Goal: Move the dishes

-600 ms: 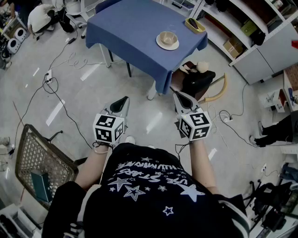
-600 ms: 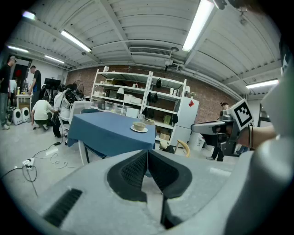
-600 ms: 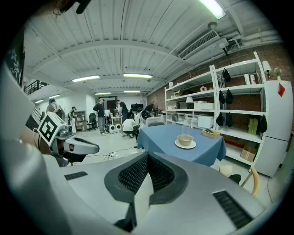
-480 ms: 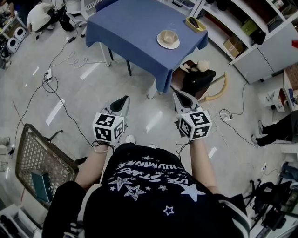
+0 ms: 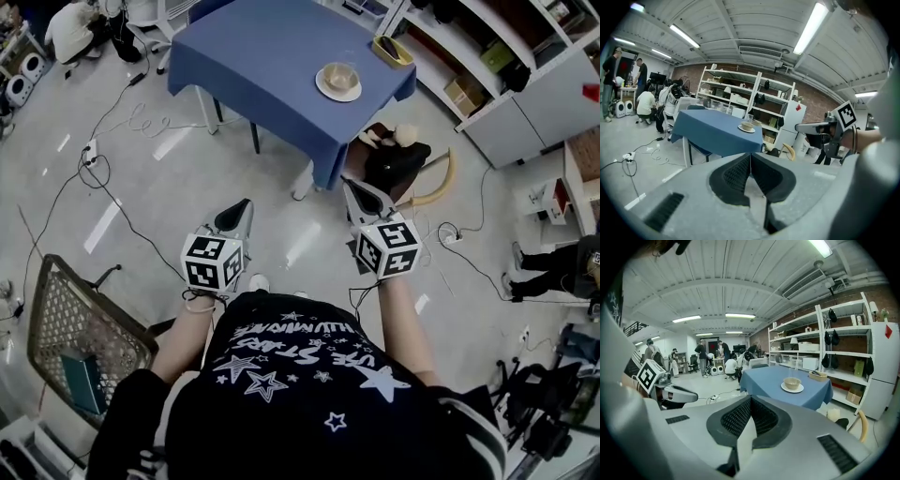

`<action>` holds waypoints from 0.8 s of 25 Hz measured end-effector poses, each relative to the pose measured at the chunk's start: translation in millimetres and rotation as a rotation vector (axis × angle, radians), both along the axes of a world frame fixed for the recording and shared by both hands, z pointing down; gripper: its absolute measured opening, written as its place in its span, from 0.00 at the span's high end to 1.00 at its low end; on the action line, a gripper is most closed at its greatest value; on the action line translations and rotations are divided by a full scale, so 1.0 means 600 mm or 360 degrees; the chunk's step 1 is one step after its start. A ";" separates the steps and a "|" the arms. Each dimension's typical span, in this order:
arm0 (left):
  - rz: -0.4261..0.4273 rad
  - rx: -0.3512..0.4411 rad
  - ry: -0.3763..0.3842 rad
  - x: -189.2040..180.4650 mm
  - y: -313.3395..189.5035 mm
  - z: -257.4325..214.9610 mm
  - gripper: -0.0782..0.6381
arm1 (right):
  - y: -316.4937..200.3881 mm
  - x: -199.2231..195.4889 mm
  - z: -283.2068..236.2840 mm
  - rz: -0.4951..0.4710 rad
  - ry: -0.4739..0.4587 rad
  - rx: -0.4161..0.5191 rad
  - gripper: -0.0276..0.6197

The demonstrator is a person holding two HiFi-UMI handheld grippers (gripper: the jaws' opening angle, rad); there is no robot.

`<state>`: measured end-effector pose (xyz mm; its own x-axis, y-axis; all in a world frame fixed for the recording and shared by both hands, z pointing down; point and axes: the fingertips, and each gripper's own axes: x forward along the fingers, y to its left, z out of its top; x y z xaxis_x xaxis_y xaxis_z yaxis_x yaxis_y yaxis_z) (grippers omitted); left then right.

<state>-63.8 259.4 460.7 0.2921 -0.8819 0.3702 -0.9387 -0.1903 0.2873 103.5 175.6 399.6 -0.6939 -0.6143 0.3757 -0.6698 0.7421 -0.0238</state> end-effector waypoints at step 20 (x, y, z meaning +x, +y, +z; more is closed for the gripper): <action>0.0079 -0.0013 -0.0018 -0.080 -0.088 0.023 0.86 | -0.122 -0.049 0.056 0.0268 -0.0093 -0.0117 0.48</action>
